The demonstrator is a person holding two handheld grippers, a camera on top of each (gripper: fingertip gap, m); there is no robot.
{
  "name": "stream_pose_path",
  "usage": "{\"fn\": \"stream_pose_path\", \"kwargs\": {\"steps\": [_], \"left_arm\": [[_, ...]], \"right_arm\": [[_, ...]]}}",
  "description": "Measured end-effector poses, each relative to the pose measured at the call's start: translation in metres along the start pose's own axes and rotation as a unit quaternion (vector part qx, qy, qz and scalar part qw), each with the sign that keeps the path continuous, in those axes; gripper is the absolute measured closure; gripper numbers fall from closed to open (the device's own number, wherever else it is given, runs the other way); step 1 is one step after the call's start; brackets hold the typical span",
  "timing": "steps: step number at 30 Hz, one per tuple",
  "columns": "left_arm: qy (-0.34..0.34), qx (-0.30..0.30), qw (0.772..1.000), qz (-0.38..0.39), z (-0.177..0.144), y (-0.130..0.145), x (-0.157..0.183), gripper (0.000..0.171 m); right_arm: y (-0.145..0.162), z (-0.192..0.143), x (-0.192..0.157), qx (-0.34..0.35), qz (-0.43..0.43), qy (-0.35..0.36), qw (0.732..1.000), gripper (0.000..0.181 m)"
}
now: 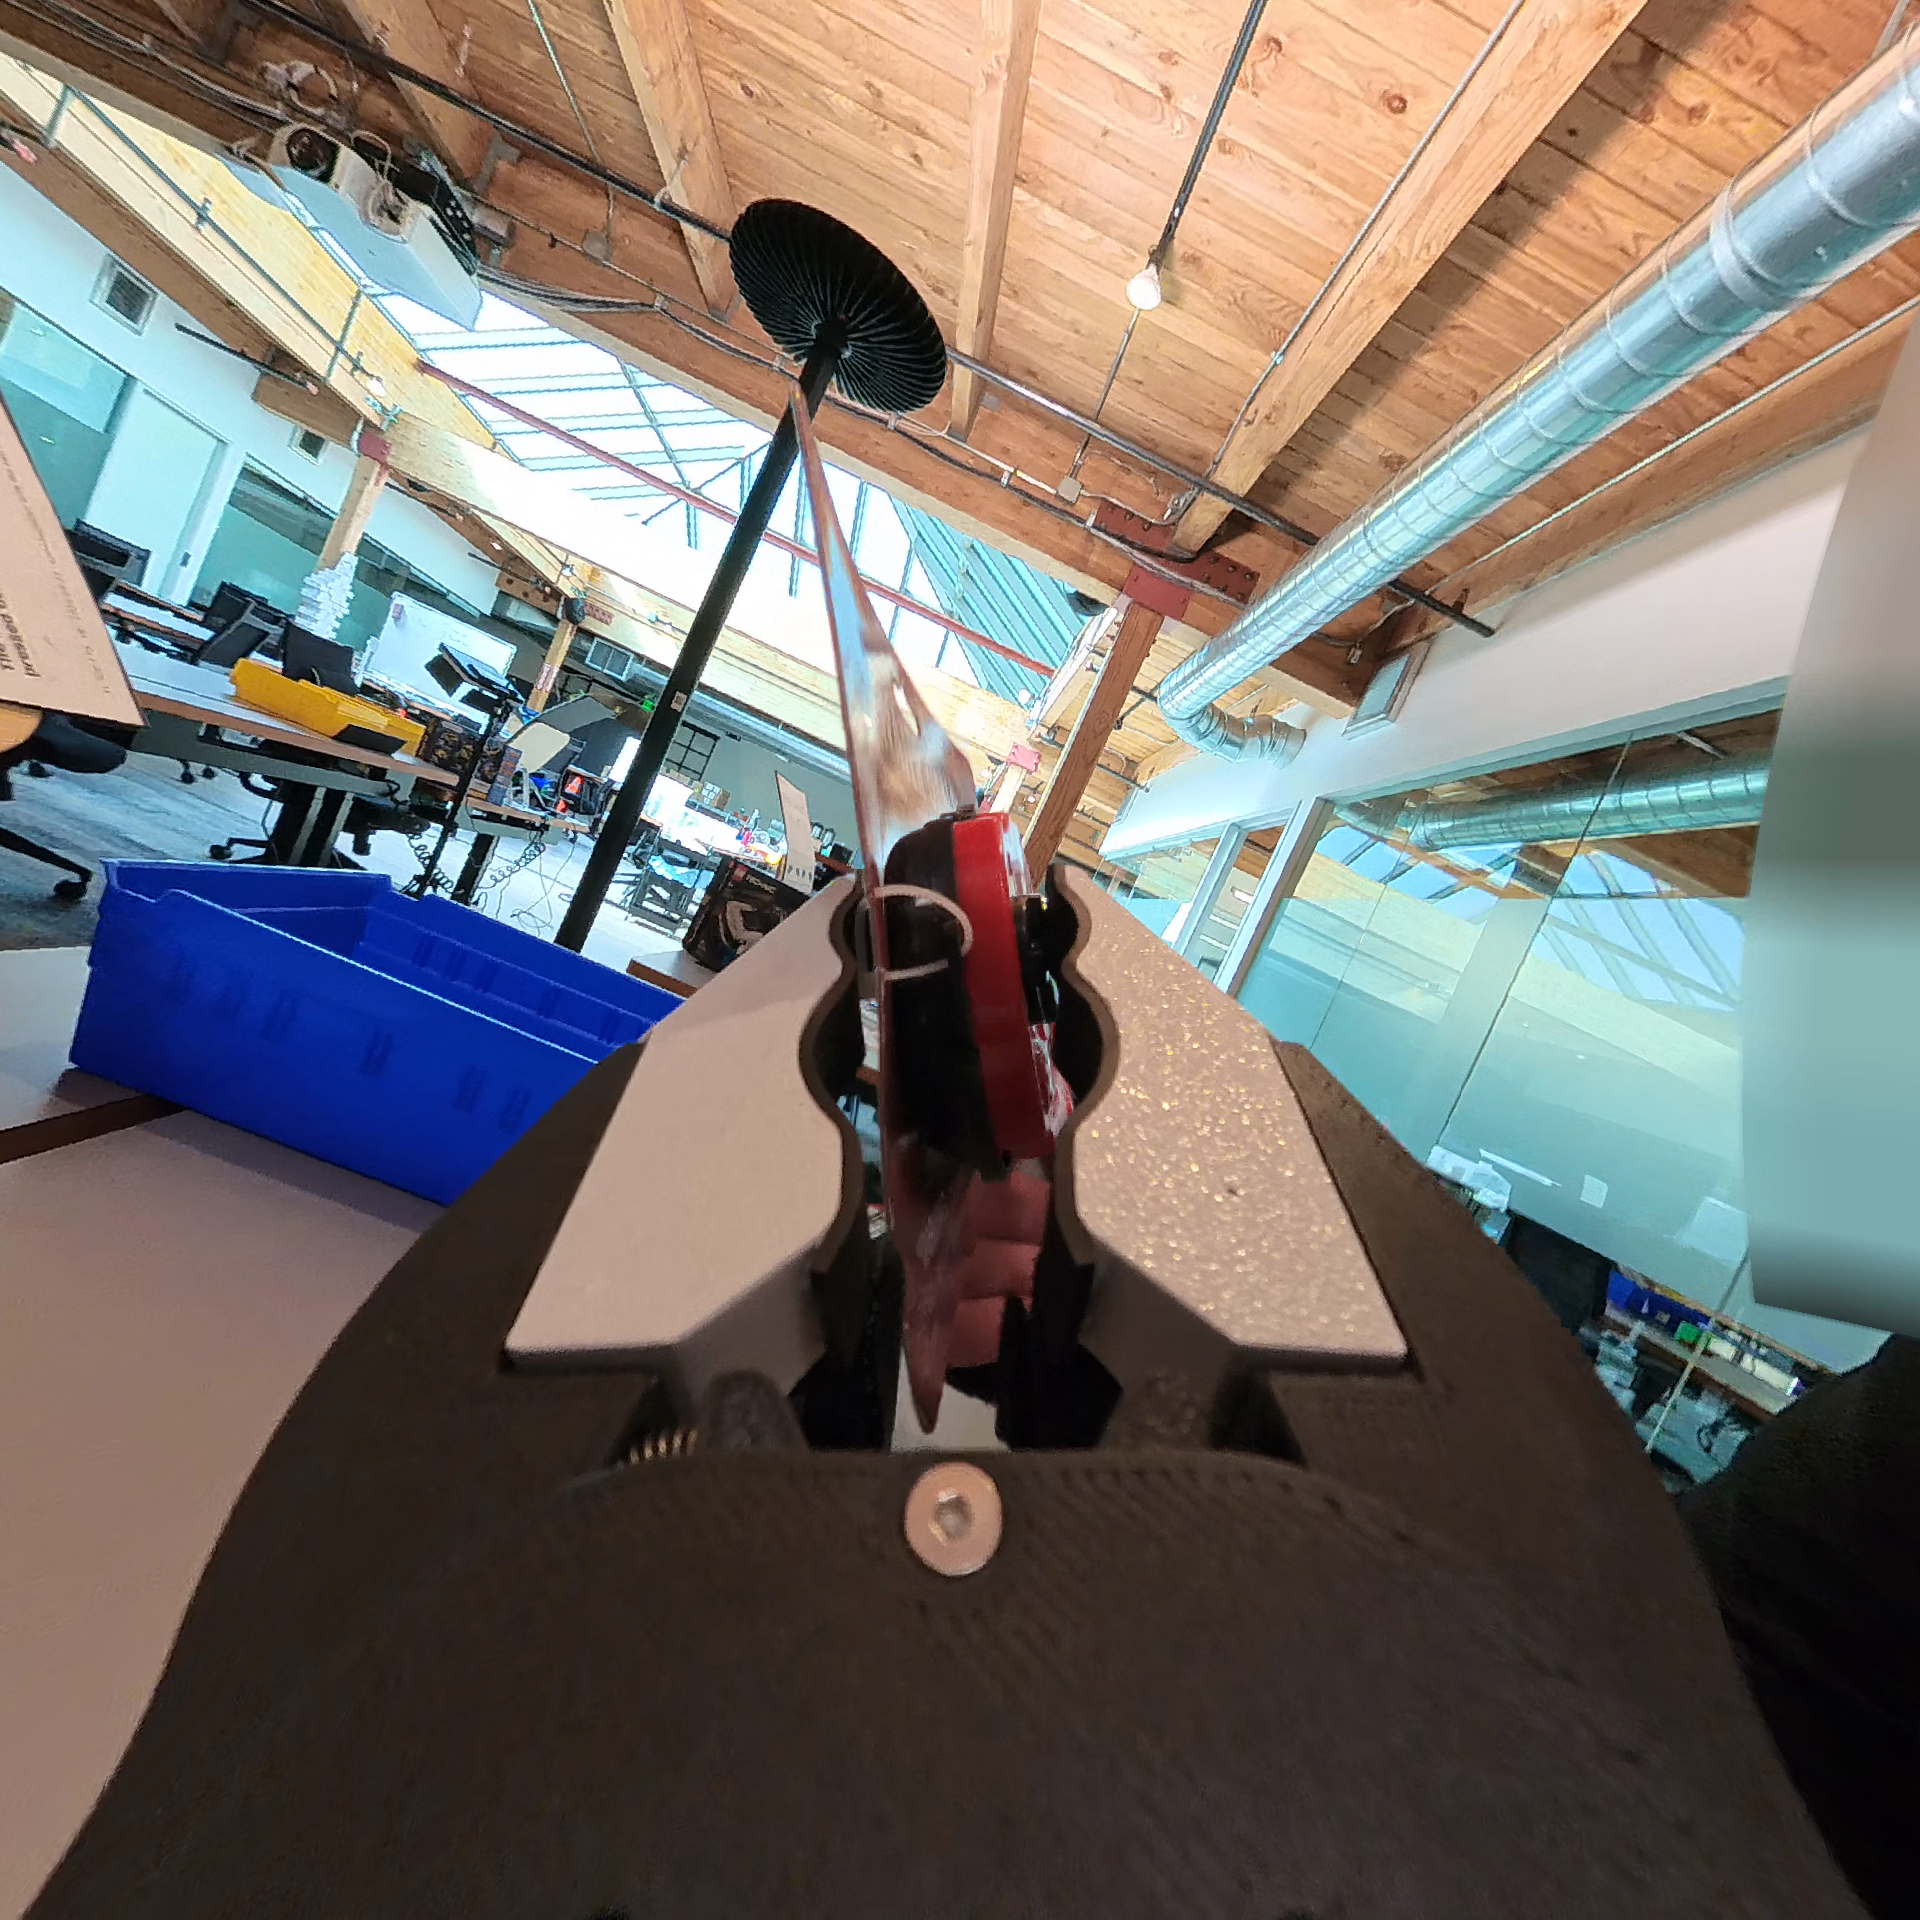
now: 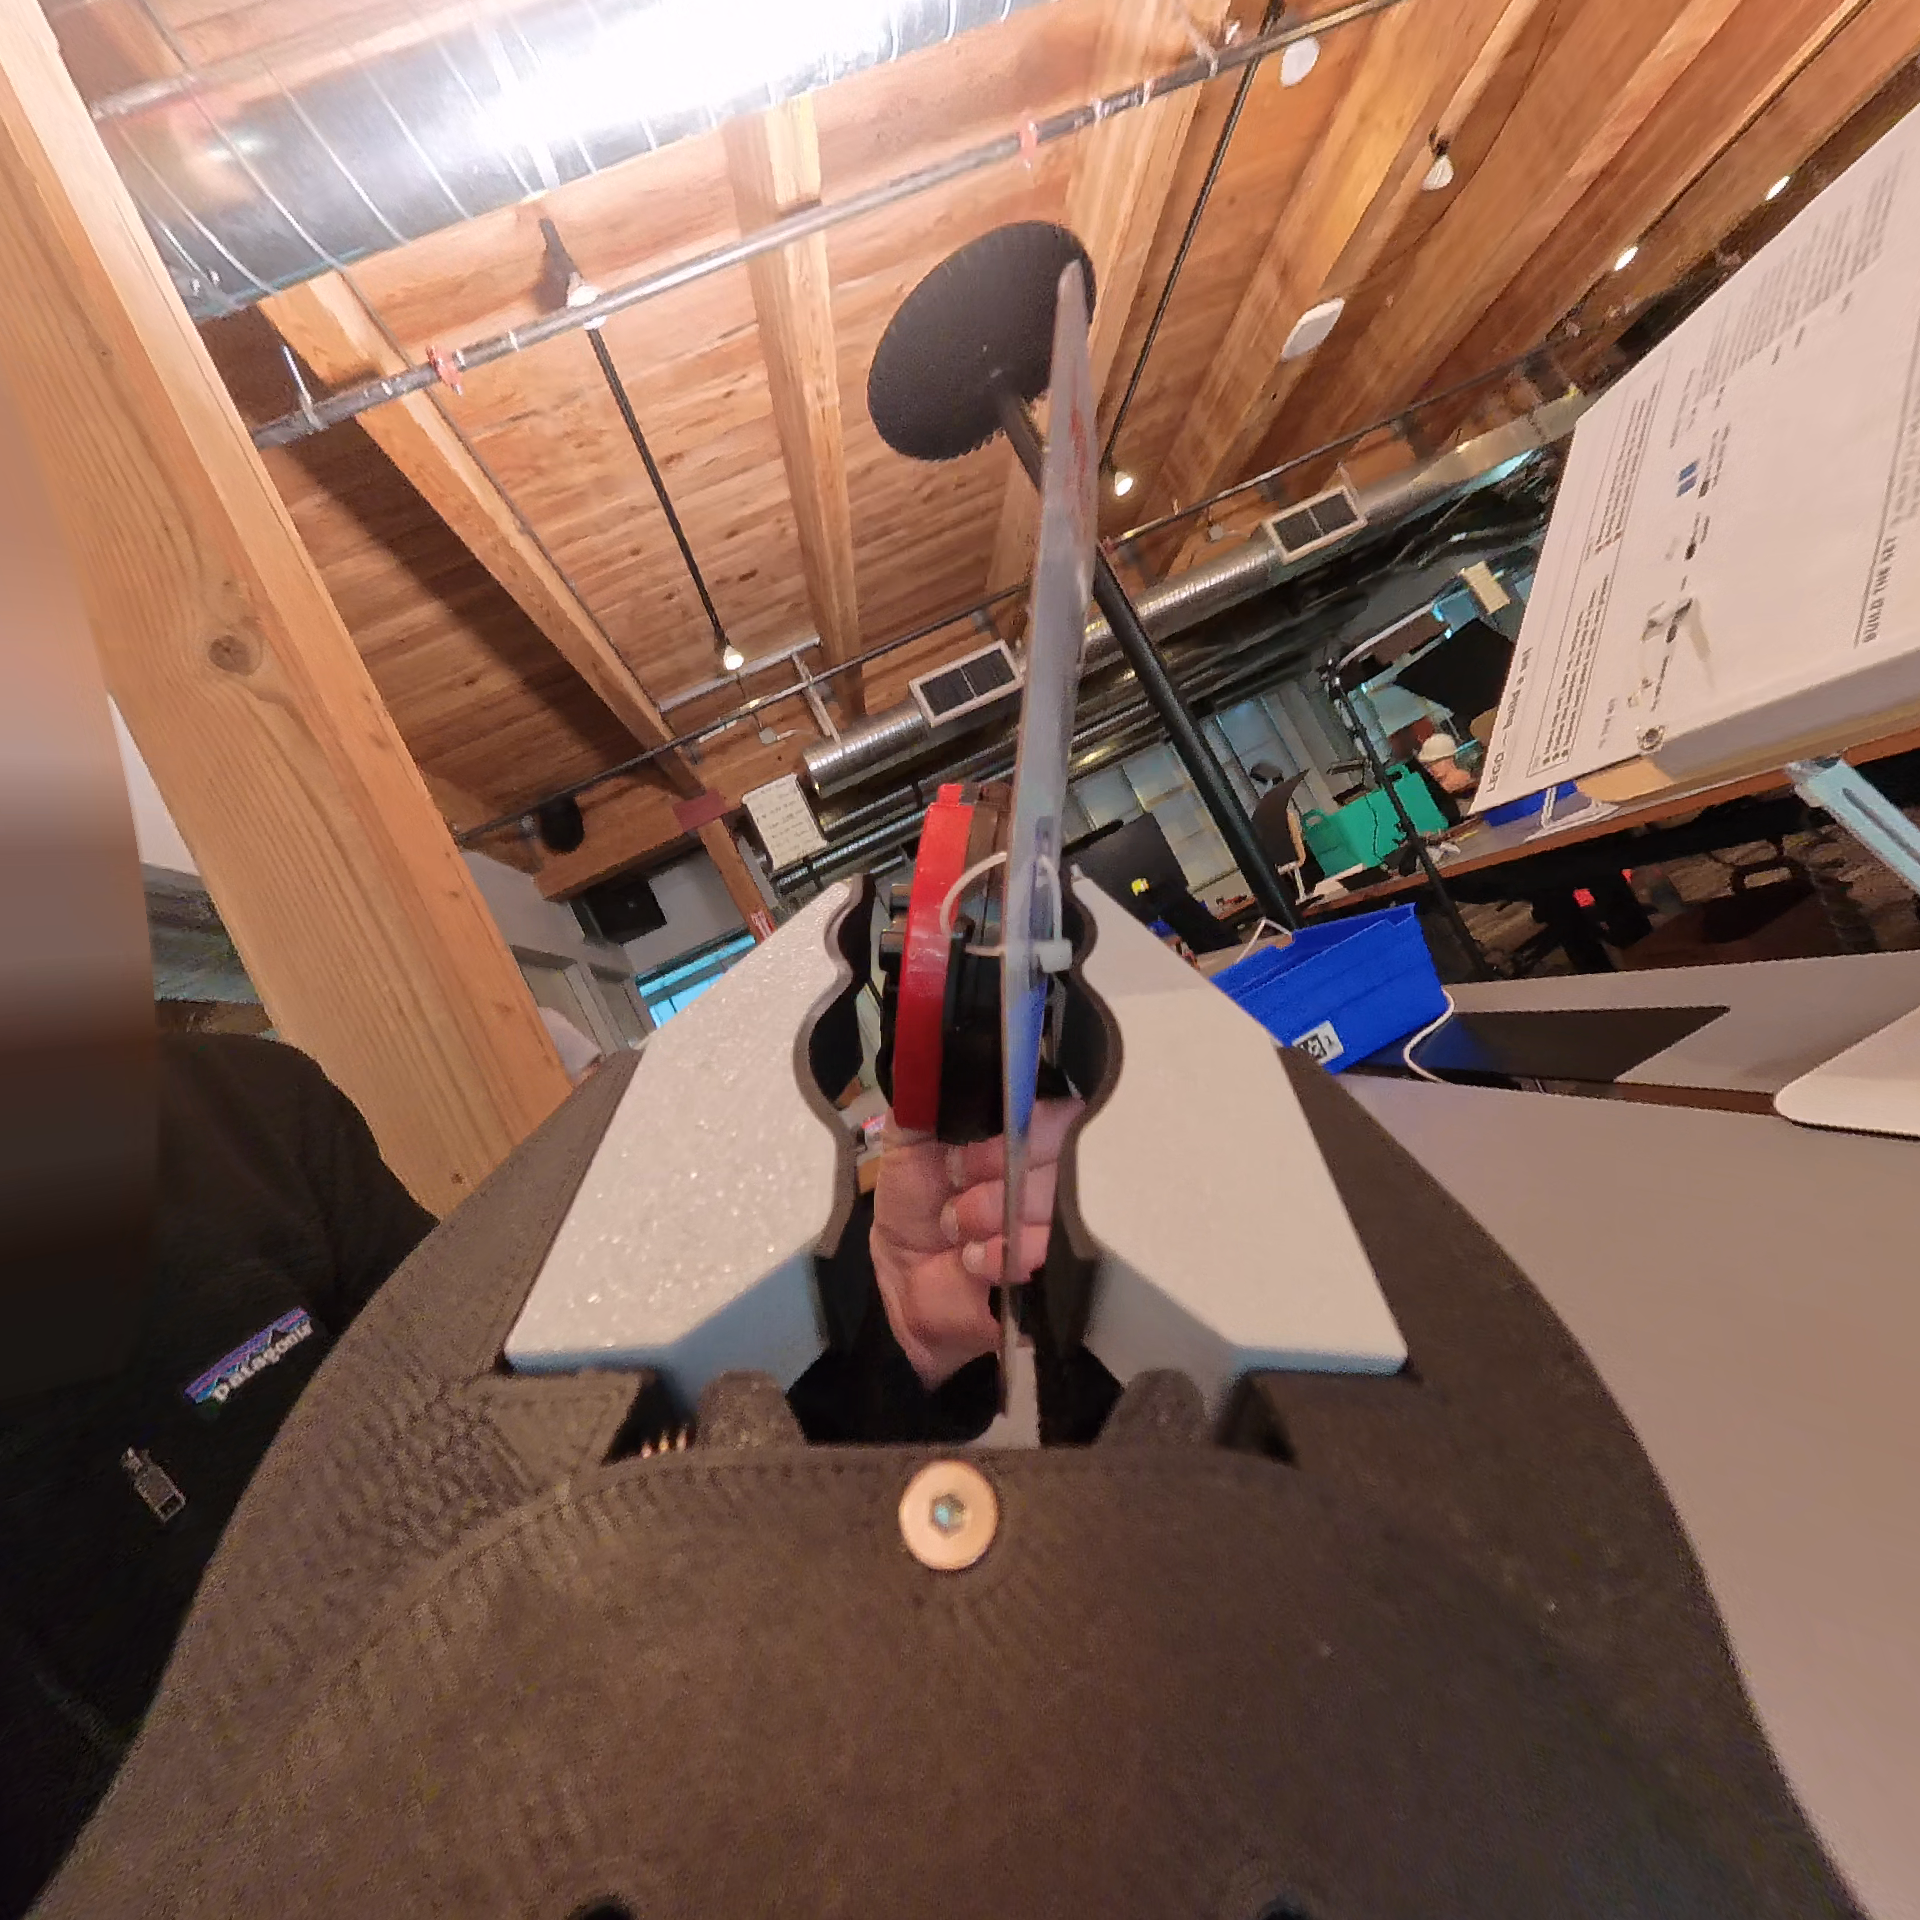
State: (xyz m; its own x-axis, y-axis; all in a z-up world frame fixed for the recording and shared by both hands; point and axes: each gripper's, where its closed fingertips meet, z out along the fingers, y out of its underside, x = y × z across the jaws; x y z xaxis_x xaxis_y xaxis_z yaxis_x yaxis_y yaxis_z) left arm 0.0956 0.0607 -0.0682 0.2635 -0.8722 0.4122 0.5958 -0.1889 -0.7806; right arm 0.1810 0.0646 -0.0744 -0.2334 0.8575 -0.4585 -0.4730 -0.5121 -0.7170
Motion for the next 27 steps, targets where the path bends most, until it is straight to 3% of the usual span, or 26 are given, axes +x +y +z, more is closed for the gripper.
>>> {"fn": "stream_pose_path", "kwargs": {"steps": [4, 12, 27], "left_arm": [[0.003, 0.023, 1.000, -0.021, -0.004, -0.007, -0.002, 0.142], [0.002, 0.017, 1.000, -0.017, -0.002, -0.006, -0.001, 0.141], [0.006, 0.007, 1.000, -0.008, 0.000, -0.003, 0.003, 0.141]], "right_arm": [[0.013, 0.001, -0.004, -0.051, -0.025, 0.002, 0.998, 0.150], [0.014, -0.002, 0.000, -0.069, -0.048, 0.023, 0.996, 0.156], [0.007, -0.002, -0.003, -0.037, -0.025, 0.000, 0.999, 0.152]]}}
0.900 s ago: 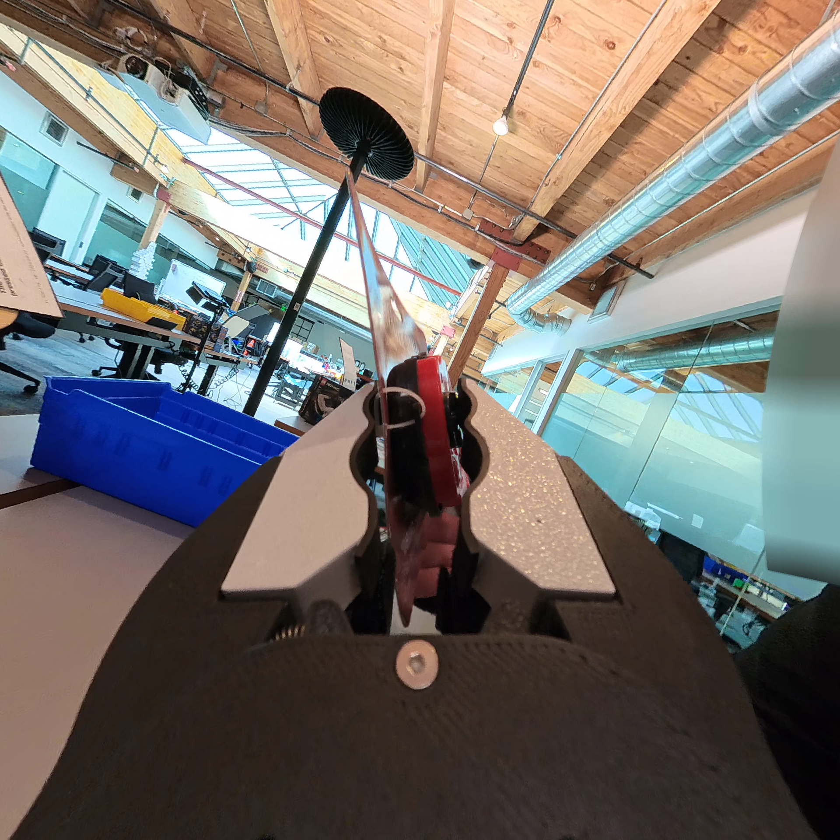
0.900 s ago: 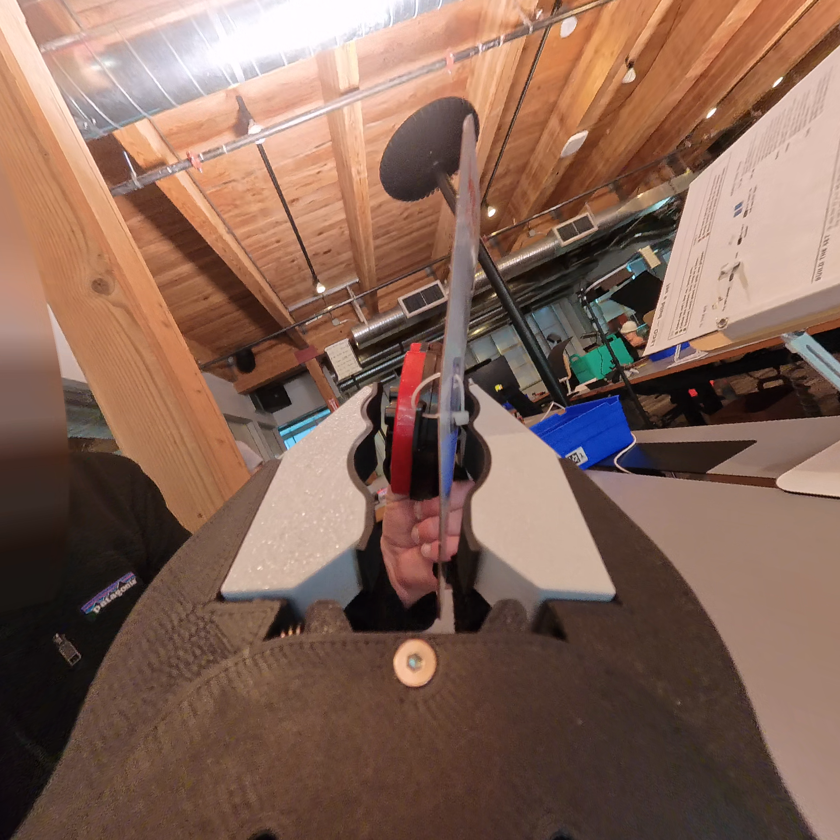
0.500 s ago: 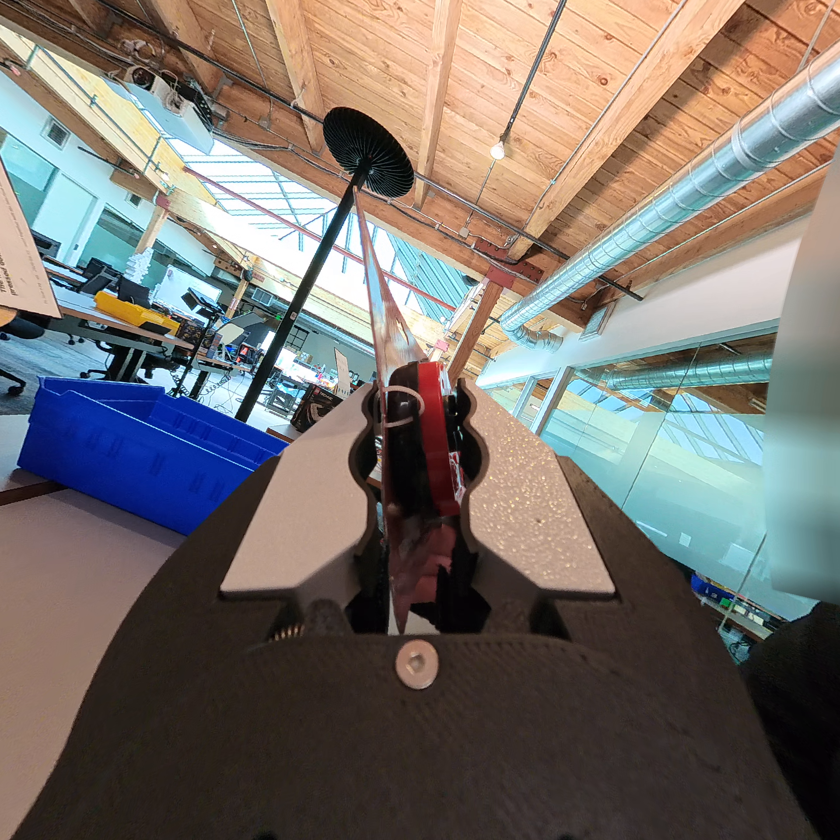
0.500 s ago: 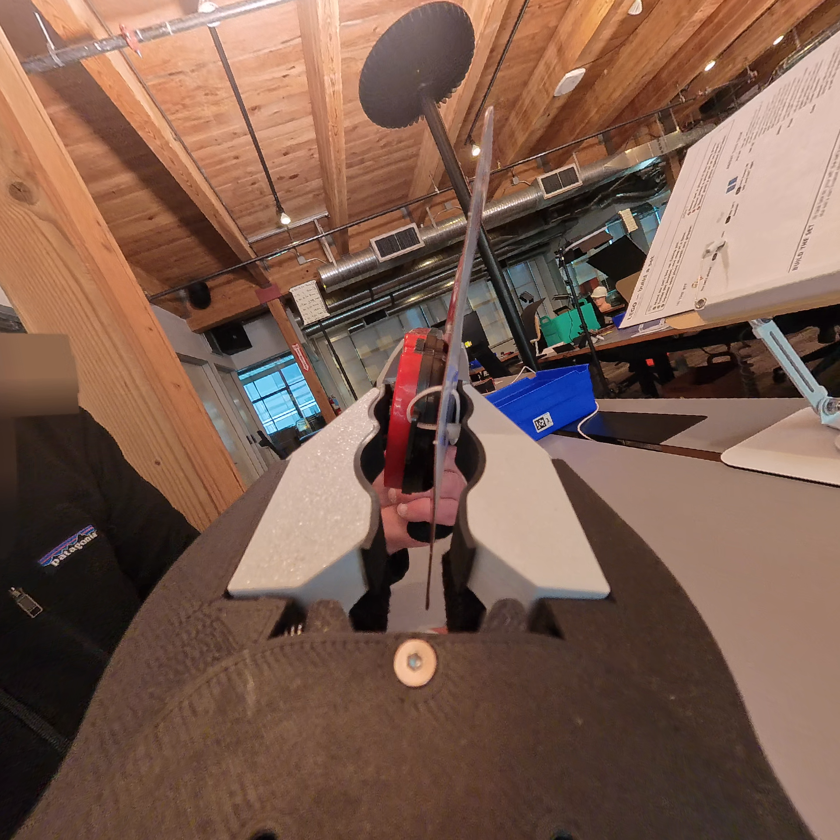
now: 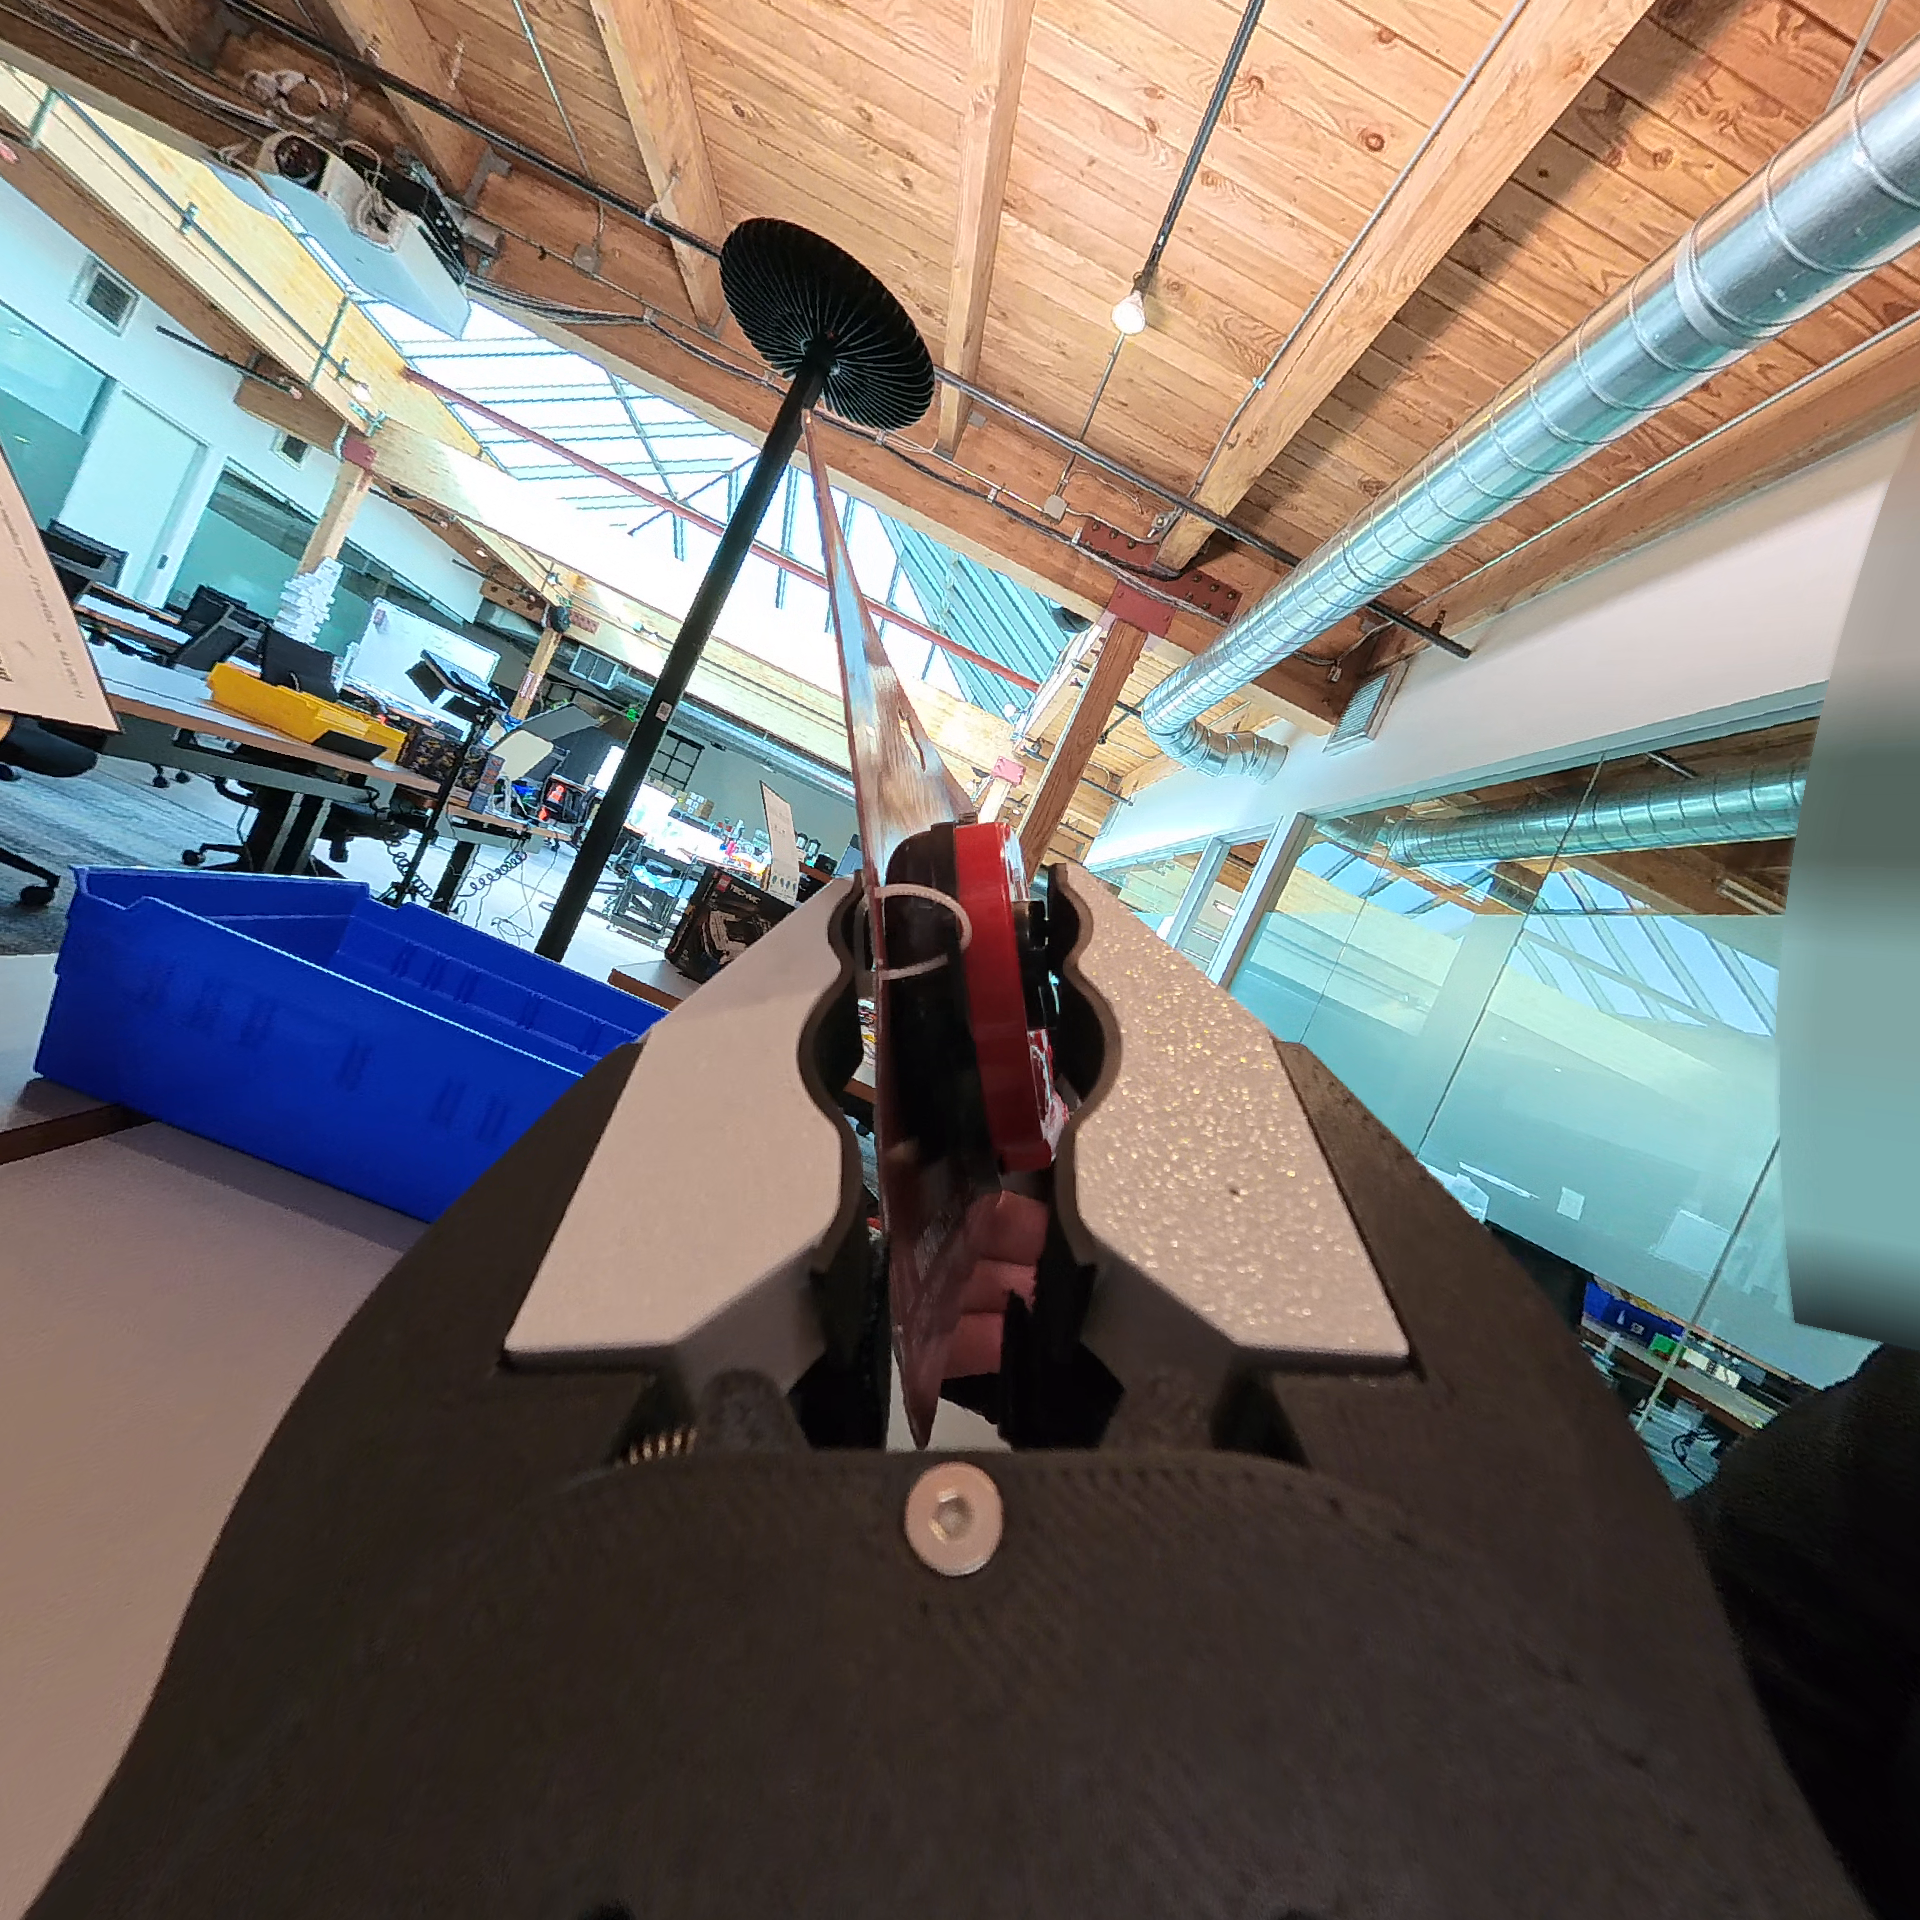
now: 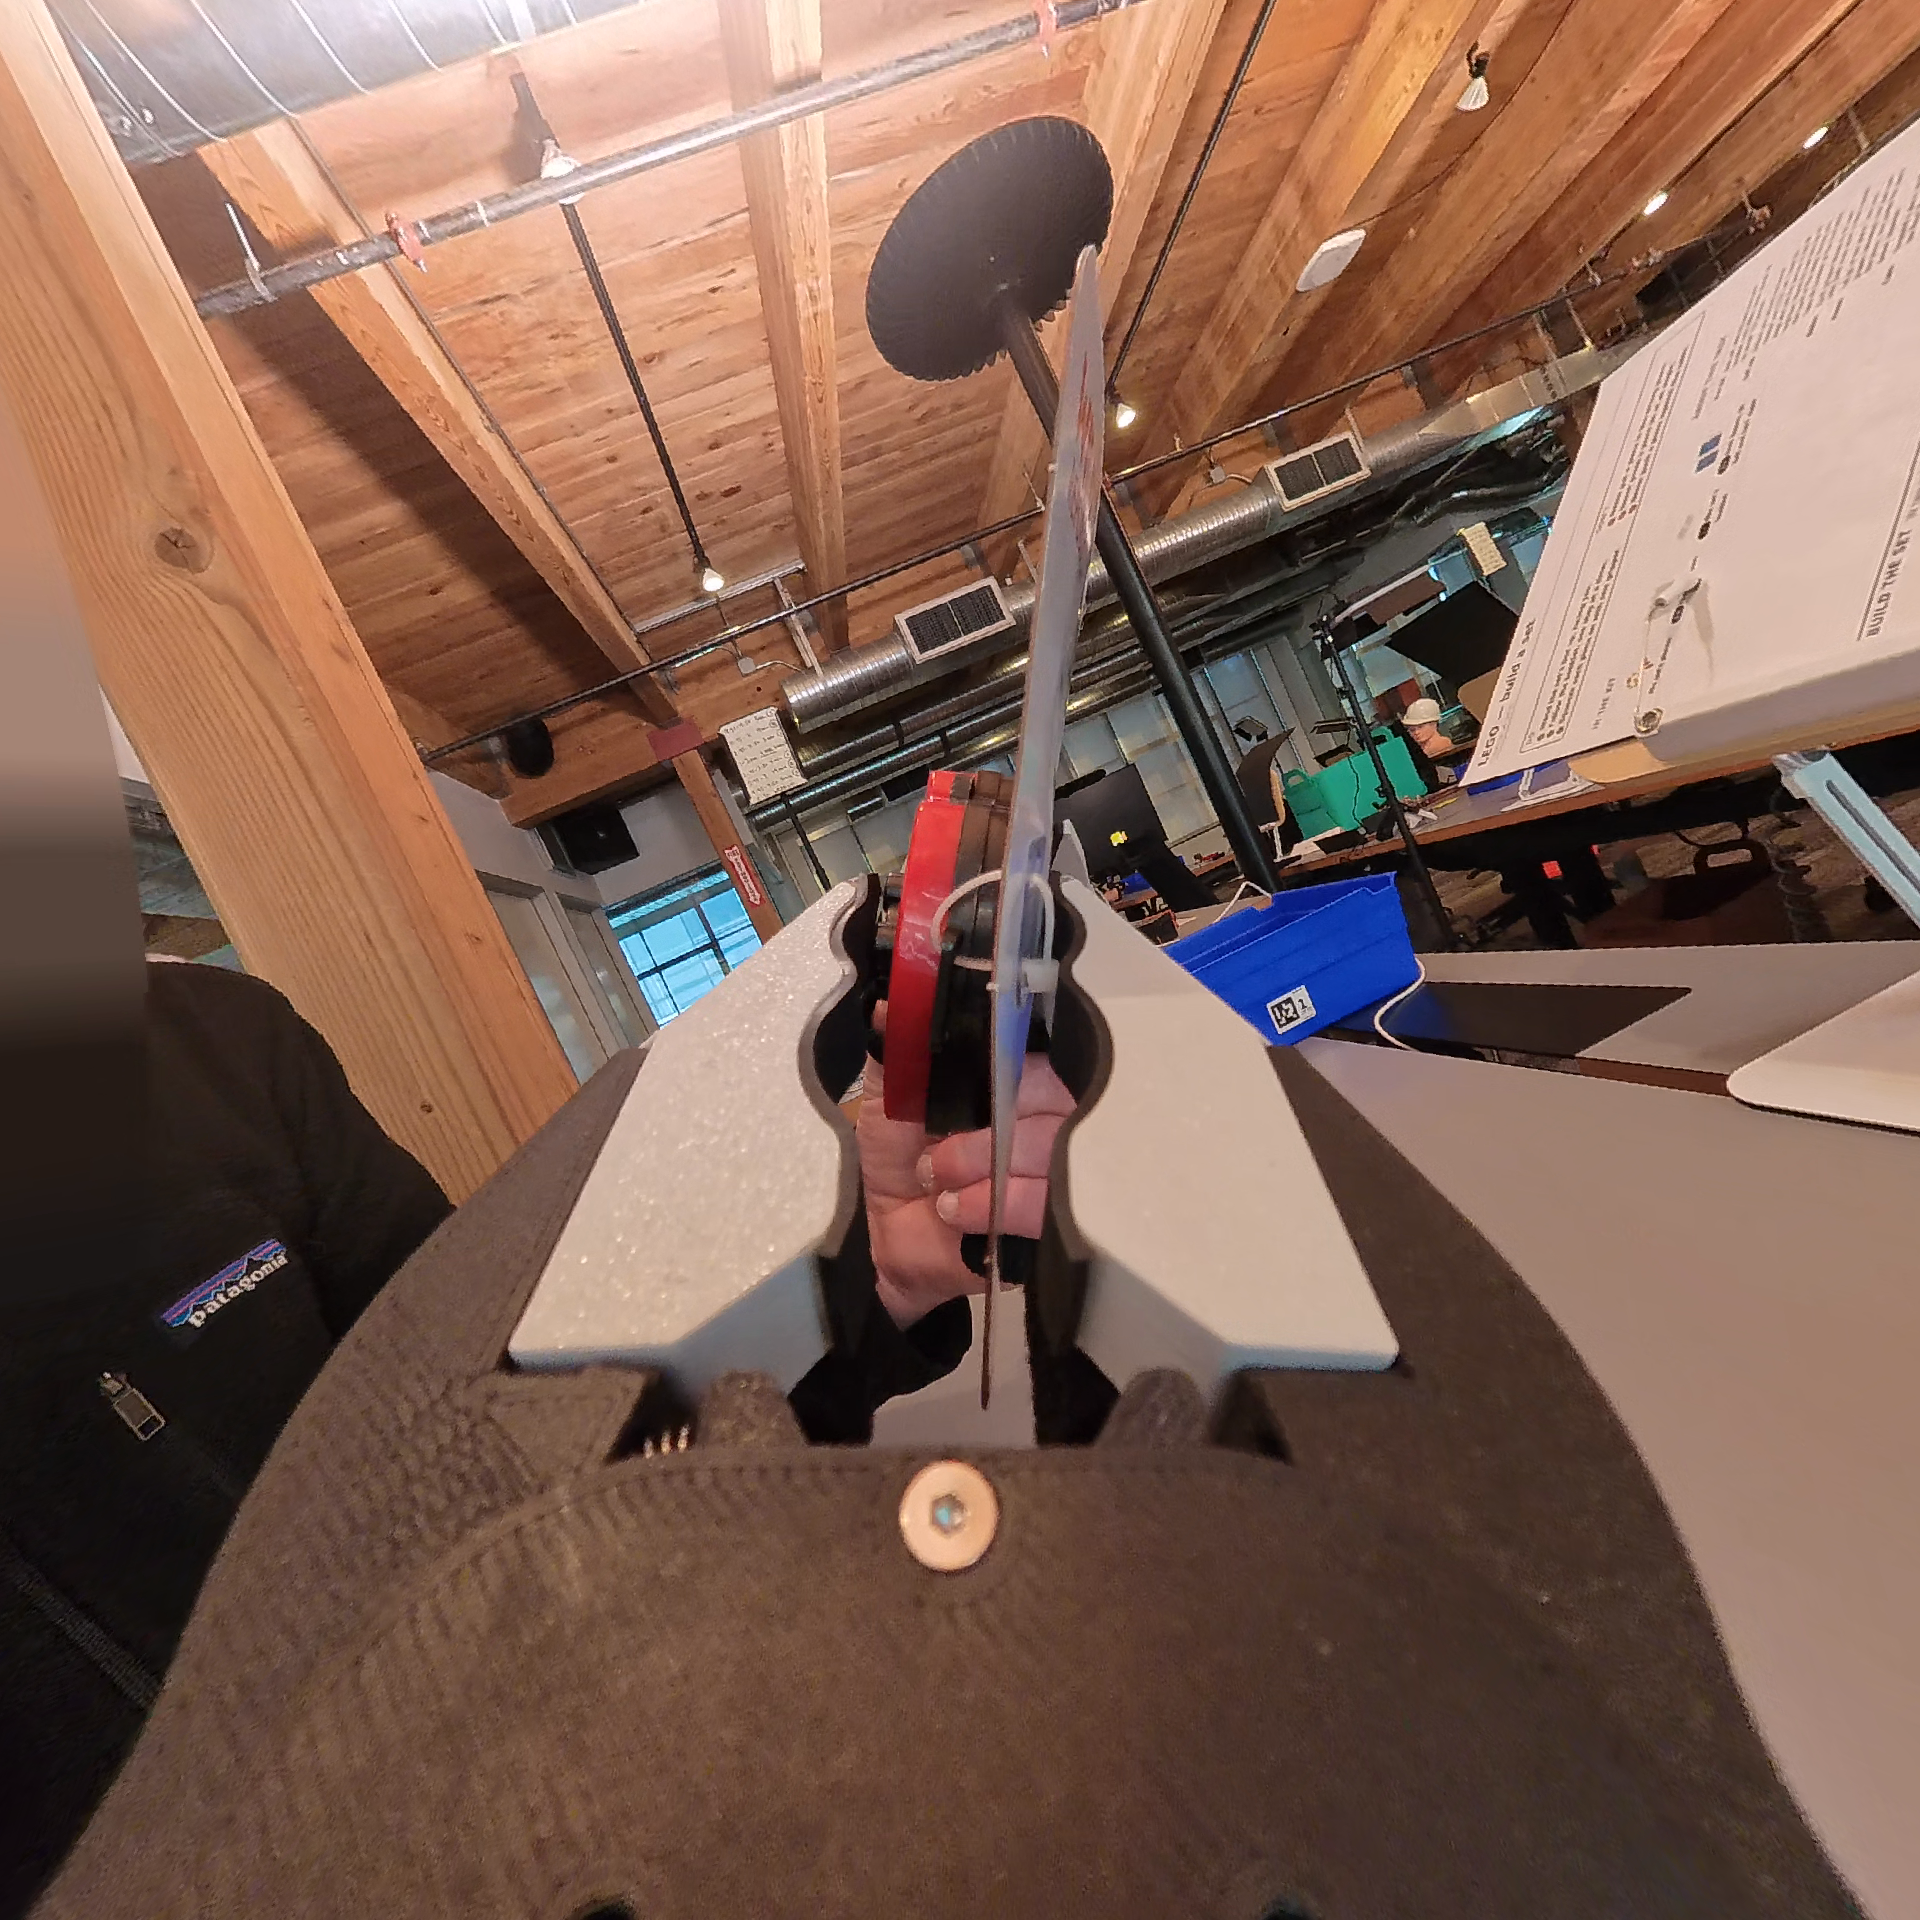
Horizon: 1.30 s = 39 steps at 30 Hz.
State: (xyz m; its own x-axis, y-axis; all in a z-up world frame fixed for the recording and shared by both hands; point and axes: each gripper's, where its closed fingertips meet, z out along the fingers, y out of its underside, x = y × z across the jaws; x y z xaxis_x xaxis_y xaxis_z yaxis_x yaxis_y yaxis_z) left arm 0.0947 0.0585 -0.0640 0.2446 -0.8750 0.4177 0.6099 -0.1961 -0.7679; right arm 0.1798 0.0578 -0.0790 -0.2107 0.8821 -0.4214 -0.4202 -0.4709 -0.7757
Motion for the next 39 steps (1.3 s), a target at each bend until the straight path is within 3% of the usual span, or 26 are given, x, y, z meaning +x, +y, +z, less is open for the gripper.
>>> {"fn": "stream_pose_path", "kwargs": {"steps": [29, 39], "left_arm": [[-0.009, -0.010, 1.000, 0.019, 0.0027, 0.0013, 0.0045, 0.146], [-0.004, -0.015, 1.000, 0.014, 0.0042, 0.0037, 0.0056, 0.140]], "right_arm": [[-0.0033, -0.0014, -0.0008, 0.013, 0.006, -0.003, 1.000, 0.152], [-0.0053, -0.0029, -0.0006, 0.017, 0.004, -0.004, 1.000, 0.153]]}}
